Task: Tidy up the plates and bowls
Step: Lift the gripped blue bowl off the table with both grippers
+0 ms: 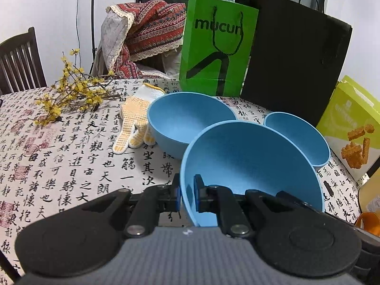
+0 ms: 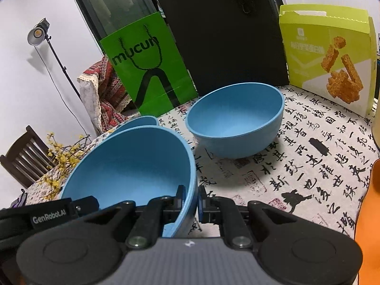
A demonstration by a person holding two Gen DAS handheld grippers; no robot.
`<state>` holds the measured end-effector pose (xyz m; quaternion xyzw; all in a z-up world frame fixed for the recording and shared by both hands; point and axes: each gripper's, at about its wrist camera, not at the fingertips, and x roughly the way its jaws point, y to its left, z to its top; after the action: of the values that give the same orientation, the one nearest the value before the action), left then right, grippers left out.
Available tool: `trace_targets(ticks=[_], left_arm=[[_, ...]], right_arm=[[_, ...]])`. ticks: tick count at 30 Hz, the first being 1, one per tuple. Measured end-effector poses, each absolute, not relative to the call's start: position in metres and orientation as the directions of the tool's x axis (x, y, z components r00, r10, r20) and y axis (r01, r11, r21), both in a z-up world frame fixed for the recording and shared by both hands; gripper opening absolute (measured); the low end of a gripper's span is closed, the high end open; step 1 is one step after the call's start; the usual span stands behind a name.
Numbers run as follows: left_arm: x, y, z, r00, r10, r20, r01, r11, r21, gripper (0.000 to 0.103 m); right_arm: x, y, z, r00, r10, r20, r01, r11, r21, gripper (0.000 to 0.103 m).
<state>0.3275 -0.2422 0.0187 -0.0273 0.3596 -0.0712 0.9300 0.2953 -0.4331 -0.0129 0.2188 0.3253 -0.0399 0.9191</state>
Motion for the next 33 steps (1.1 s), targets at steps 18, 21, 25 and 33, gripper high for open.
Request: trace_targets(ticks=[18,21,25,33], left_arm=[[0.301,-0.209,0.039,0.757,-0.156,-0.634,0.102,0.987,-0.122,0.011],[0.296,-0.202,0.042,0.763,-0.156,-0.628,0.099,0.987,-0.125,0.011],[0.292,-0.192,0.044,0.767,-0.153,-0.623,0.091,0.987,-0.131,0.011],[0.282,-0.172,0.051,0.776,-0.149,-0.613,0.074,0.987,-0.146,0.010]], right_arm=[[0.275,-0.401,0.010,0.805,0.075,-0.589,0.174,0.918,0.356,0.010],[0.272,-0.395,0.014,0.807,0.077,-0.585,0.168,0.921,0.353,0.010],[0.268,-0.386,0.018,0.810,0.081,-0.580,0.158,0.924,0.349,0.010],[0.261,-0.369,0.024,0.811,0.095,-0.577,0.134,0.930,0.342,0.010]])
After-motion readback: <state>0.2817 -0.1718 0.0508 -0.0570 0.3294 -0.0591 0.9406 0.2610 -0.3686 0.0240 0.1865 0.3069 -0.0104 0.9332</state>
